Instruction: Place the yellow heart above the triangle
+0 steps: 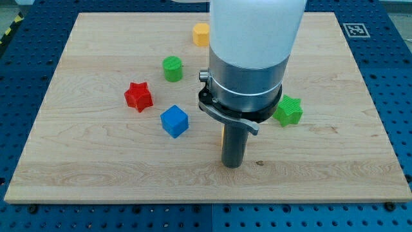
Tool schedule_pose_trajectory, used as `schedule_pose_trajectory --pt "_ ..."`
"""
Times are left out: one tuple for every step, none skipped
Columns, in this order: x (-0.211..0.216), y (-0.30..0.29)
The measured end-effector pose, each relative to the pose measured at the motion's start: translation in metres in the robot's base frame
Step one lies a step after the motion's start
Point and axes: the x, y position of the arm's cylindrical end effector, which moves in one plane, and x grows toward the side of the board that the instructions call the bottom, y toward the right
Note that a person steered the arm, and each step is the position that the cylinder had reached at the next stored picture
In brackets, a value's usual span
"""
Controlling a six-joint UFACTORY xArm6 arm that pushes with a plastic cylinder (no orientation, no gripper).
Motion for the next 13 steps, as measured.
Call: schedule_pose_trajectory --pt "-0.005 0.000" --pt "-0.005 0.000" --pt "-0.005 0.015" --pt "-0.005 0.032" --pt "-0.006 0.029" --pt "-0.027 0.025" --pt "-0.050 0.025" --pt "-0.048 0.023" --pt "-0.029 0.022" --pt "-0.029 0.020" --pt "-0.036 0.007" --pt "-0.048 0.001" --pt "-0.060 0.001"
